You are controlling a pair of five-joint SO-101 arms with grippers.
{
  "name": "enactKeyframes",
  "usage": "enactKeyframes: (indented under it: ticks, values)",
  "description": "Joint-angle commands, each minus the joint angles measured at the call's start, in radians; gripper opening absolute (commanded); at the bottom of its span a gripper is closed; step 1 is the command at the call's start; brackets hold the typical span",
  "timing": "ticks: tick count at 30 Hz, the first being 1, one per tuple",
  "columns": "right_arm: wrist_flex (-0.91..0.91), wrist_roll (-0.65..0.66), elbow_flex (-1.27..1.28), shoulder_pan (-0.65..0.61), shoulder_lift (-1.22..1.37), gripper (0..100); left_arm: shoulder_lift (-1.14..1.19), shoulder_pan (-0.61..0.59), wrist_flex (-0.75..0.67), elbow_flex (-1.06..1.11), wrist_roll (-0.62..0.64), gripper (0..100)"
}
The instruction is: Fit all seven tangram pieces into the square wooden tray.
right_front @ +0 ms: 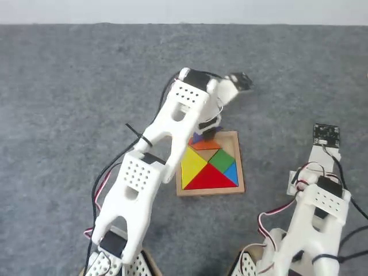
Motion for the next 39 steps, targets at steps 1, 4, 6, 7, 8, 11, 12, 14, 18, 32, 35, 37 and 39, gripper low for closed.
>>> enactKeyframes:
  ticks: [1,4,6,7,8,11,12,14,18,32,35,37,39]
  values:
    - [0.008,0.018,-0.044,-0.013,-0.015,10.6,-0.028,0.048,0.038,-0.015,-0.195,8]
    - [0.007,0.018,-0.044,-0.013,-0.015,10.6,-0.029,0.086,0.038,-0.016,-0.296,9]
    - [0.005,0.018,-0.044,-0.013,-0.015,10.6,-0.029,0.114,0.038,-0.016,-0.336,9]
    - [0.005,0.018,-0.044,-0.013,-0.015,10.6,-0.029,0.127,0.037,-0.016,-0.35,9]
    - [0.005,0.018,-0.044,-0.013,-0.015,10.6,-0.029,0.141,0.037,-0.016,-0.362,9]
    - [0.007,0.018,-0.044,-0.013,-0.015,10.6,-0.028,0.17,0.037,-0.038,-0.385,12]
    - [0.007,0.018,-0.044,-0.013,-0.015,10.6,-0.026,0.17,0.037,-0.051,-0.388,15]
    - [0.008,0.018,-0.044,-0.013,-0.015,10.6,-0.026,0.167,0.037,-0.073,-0.394,21]
    - [0.007,0.018,-0.044,-0.013,-0.015,10.6,-0.023,0.164,0.037,-0.077,-0.414,24]
    - [0.005,0.02,-0.044,-0.013,-0.015,10.6,-0.018,0.091,0.029,-0.081,-0.358,24]
    - [0.008,0.02,-0.044,-0.013,-0.016,10.6,-0.037,0.074,0.02,-0.094,-0.198,24]
    - [0.01,0.018,-0.044,-0.008,-0.027,10.2,-0.074,0.061,0.04,-0.114,-0.077,23]
    - [0.018,0.018,-0.044,-0.01,-0.028,10.0,-0.141,0.04,0.038,-0.124,0.061,20]
